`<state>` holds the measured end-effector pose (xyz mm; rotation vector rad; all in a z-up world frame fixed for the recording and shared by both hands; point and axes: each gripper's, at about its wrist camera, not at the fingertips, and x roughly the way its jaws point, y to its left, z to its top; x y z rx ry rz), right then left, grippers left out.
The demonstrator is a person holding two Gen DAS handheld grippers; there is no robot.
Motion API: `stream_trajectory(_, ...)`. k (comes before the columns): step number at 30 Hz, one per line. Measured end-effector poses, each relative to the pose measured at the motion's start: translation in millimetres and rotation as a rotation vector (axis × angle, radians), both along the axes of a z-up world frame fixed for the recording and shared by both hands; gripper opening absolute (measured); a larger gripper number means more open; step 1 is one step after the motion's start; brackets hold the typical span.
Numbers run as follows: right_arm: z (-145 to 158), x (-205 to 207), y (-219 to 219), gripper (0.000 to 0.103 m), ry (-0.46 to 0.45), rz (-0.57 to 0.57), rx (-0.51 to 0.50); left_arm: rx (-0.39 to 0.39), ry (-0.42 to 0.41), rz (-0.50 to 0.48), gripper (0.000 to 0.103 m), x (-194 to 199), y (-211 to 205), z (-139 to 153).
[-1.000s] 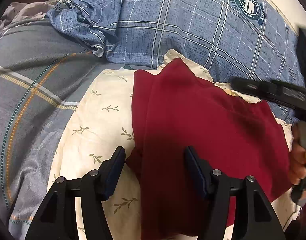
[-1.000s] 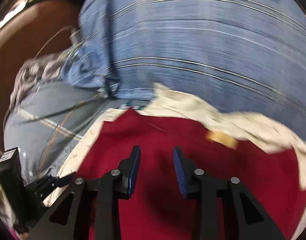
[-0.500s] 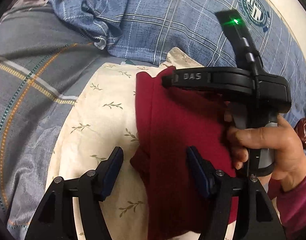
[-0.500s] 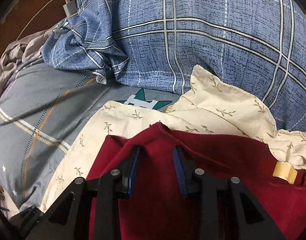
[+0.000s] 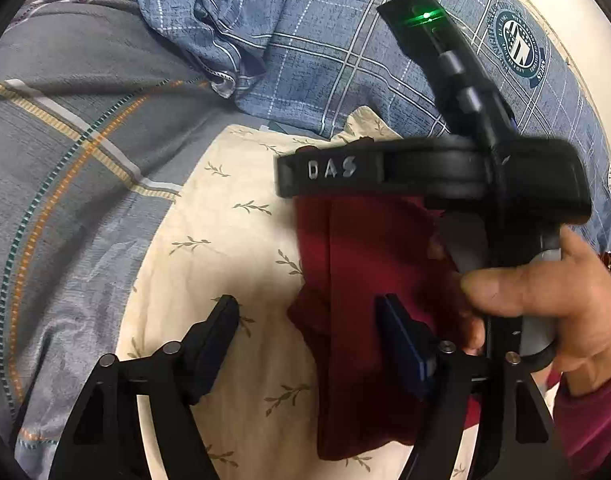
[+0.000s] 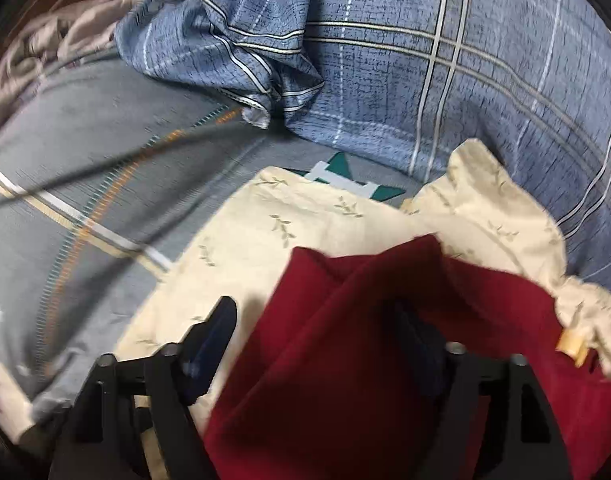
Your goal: Fold small clothes
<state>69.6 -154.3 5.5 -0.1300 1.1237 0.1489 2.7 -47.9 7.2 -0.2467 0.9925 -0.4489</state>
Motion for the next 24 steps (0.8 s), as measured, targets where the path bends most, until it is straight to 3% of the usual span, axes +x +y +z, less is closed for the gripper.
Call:
stream_trajectory(1,2,-3,-2,0.032,-0.022,-0.004,-0.024,-0.005,0.003,-0.004,0.075,1,-1,0)
stream_trajectory(2,6,-9,-7,0.02,-0.037,0.009,0.0,-0.009,0.006,-0.009,0.077,1,-3,-1)
stream_trajectory(10,62,-46,-52,0.014,-0.13,-0.006,0.181,-0.054,0.002,-0.036,0.076,14,-18,-4)
stream_trajectory(11,65,-46,-55,0.014,-0.129,-0.012,0.19,-0.084,-0.005,-0.039,0.066,14,-17,-3)
stream_trajectory(12,65,-45,-57,0.014,-0.131,-0.018,0.193,-0.093,-0.005,-0.042,0.045,14,-17,-3)
stream_trajectory(17,63,-45,-63,0.015,-0.101,-0.037,0.213,-0.058,-0.052,-0.064,0.032,6,-19,-1)
stream_trajectory(21,61,-41,-70,0.034,-0.05,-0.087,0.291,-0.058,-0.087,-0.073,0.028,-1,-18,6)
stream_trajectory(23,61,-40,-72,0.065,-0.019,-0.113,0.328,-0.061,-0.098,-0.077,0.027,-5,-18,9)
stream_trajectory(24,62,-39,-70,0.068,-0.018,-0.121,0.332,-0.06,-0.102,-0.08,0.027,-7,-17,10)
